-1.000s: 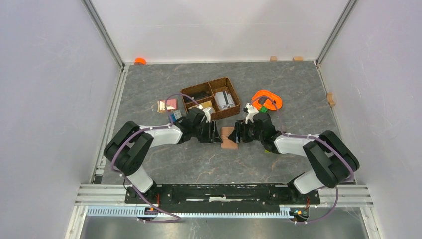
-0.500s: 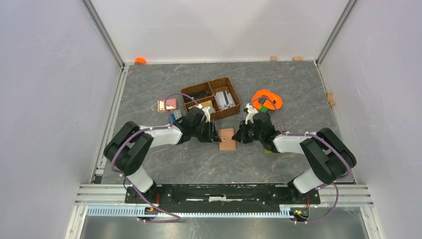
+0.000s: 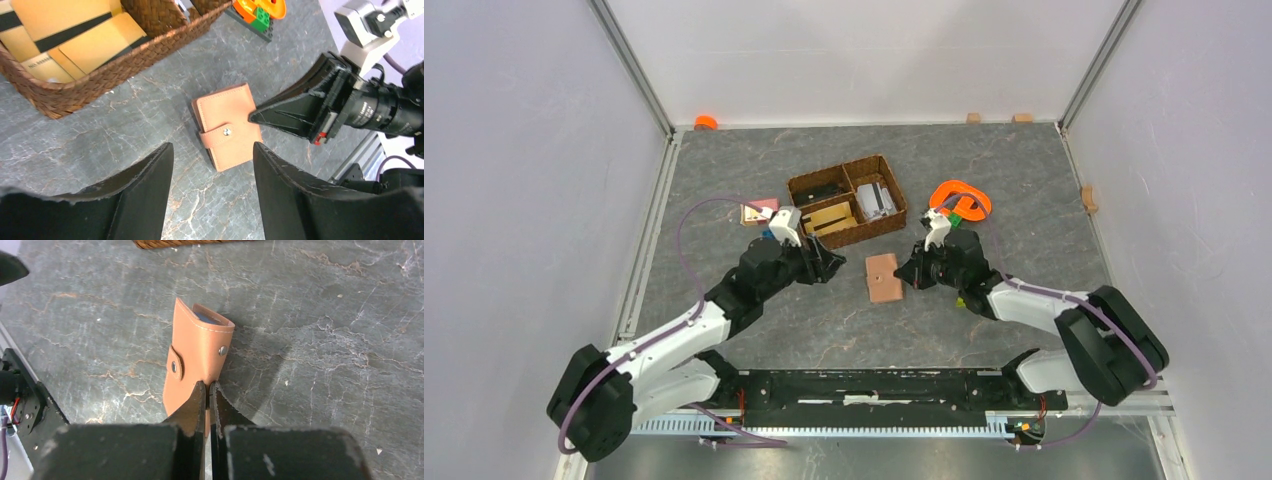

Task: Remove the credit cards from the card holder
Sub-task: Open the card holder at the center of the board.

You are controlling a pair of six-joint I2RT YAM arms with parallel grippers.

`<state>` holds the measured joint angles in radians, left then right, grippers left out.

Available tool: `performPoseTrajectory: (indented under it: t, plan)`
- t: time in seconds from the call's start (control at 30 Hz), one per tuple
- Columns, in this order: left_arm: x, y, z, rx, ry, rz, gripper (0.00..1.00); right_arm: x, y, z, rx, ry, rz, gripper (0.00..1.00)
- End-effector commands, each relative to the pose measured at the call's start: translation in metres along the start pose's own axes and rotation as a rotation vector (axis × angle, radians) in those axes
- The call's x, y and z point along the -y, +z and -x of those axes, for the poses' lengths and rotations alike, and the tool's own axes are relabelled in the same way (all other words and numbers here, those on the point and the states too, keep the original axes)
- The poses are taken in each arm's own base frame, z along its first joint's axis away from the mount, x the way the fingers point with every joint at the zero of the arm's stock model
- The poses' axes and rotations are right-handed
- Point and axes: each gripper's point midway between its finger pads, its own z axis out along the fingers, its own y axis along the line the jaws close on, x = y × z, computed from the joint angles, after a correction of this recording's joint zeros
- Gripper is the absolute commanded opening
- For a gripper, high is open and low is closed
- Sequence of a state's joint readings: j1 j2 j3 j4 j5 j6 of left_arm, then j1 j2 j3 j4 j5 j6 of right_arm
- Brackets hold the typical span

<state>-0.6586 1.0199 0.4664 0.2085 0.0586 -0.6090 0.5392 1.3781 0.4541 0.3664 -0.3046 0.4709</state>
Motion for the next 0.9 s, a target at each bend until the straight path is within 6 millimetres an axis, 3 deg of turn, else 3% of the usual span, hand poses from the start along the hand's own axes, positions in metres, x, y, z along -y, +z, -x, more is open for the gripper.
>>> performPoseTrajectory:
  t: [0.0, 0.23, 0.37, 0.57, 0.87]
  plan:
    - [-0.002, -0.005, 0.018, 0.115, 0.011, 0.006, 0.68, -0.023, -0.013, 0.029, 0.148, -0.071, 0.102, 0.00]
    - [0.023, 0.018, -0.007, -0.023, 0.036, -0.109, 0.69, -0.038, -0.020, 0.035, 0.174, -0.089, 0.163, 0.00]
    - [0.043, 0.020, -0.016, -0.041, 0.074, -0.176, 0.68, -0.043, -0.020, 0.037, 0.178, -0.105, 0.172, 0.00]
    - [0.066, 0.028, -0.035, -0.115, 0.129, -0.233, 0.58, -0.048, -0.019, 0.036, 0.176, -0.132, 0.167, 0.00]
    - [0.031, 0.061, -0.069, -0.271, 0.117, -0.015, 0.58, -0.048, -0.016, 0.034, 0.166, -0.131, 0.144, 0.00]
